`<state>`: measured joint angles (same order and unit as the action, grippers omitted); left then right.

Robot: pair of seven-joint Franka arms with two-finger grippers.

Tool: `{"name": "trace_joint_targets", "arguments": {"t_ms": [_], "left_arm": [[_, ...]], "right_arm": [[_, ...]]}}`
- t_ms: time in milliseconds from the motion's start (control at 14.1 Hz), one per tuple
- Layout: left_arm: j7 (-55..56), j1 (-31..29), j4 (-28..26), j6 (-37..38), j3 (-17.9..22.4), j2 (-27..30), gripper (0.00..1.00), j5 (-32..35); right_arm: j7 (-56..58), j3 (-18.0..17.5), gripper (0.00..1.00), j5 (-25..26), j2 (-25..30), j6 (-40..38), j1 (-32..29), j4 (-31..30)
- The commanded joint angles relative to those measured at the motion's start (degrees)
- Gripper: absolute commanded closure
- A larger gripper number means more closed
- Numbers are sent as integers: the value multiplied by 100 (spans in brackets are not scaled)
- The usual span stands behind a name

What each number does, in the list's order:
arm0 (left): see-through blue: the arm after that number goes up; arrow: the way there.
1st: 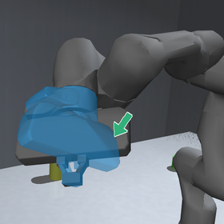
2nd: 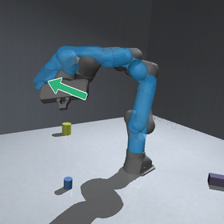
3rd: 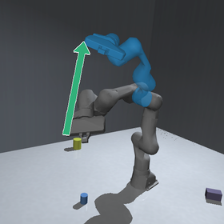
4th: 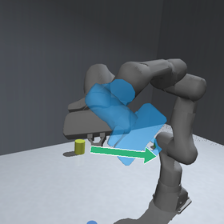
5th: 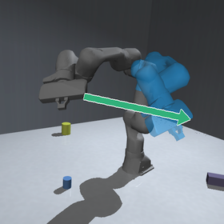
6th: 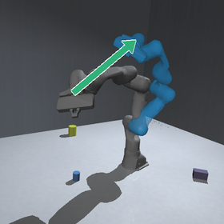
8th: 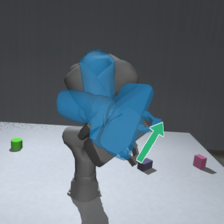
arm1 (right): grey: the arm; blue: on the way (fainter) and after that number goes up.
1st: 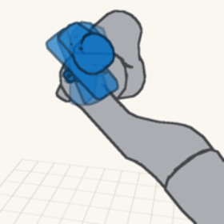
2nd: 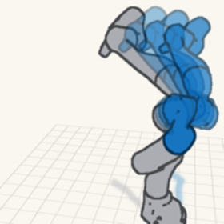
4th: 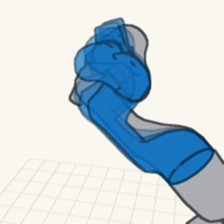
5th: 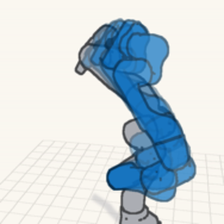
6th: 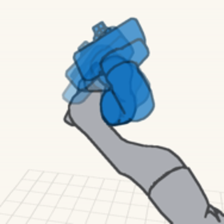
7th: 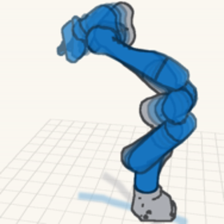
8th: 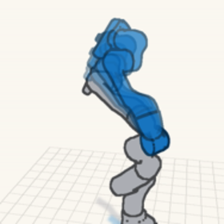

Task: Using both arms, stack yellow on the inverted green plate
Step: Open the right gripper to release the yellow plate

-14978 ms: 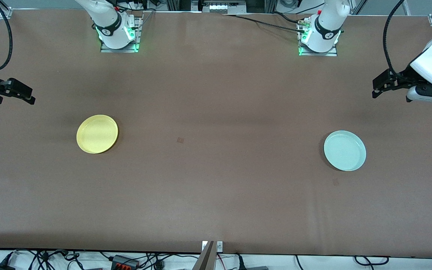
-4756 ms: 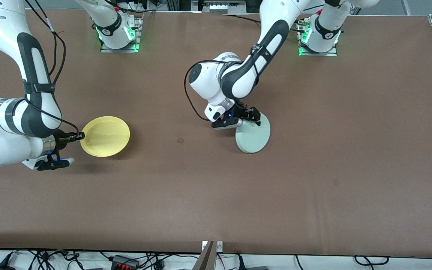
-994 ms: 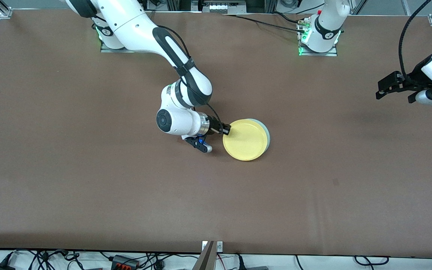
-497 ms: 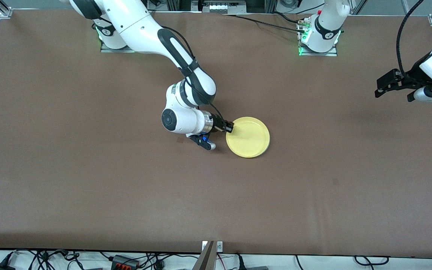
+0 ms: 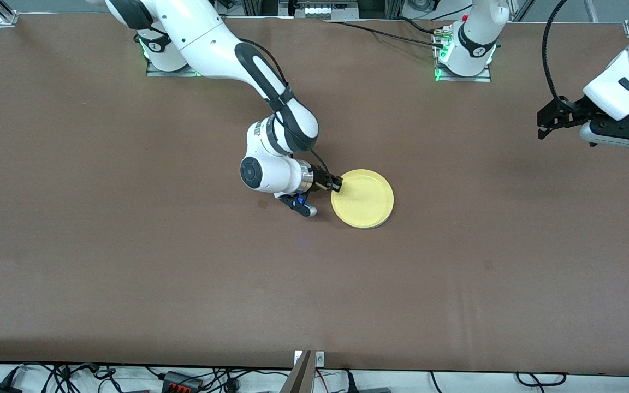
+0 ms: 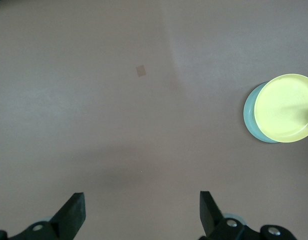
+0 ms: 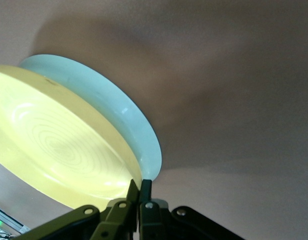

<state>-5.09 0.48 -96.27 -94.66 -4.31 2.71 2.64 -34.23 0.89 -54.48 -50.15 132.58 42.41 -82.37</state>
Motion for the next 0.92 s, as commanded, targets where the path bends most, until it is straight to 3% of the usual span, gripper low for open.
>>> {"name": "trace_joint_targets", "arguments": {"t_ms": [0,71,213,284,568,852], "left_arm": [[-79,-100,169,26,-9,-43,0,-175],[-79,-100,170,26,-9,-43,0,-176],[-53,-109,170,61,-9,-43,0,-176],[-62,-109,178,131,-9,-43,0,-176],[-71,-109,187,149,-18,-43,0,-176],[-62,-109,187,149,-26,-43,0,-176]], "right_arm": [[-22,52,100,-106,-92,75,83,143],[-31,52,100,-106,-92,92,83,143],[-128,61,38,-124,-83,101,74,143],[-119,61,0,-115,-57,92,83,143],[-119,87,0,-54,83,75,101,143],[-425,262,0,69,601,-48,13,81]]}}
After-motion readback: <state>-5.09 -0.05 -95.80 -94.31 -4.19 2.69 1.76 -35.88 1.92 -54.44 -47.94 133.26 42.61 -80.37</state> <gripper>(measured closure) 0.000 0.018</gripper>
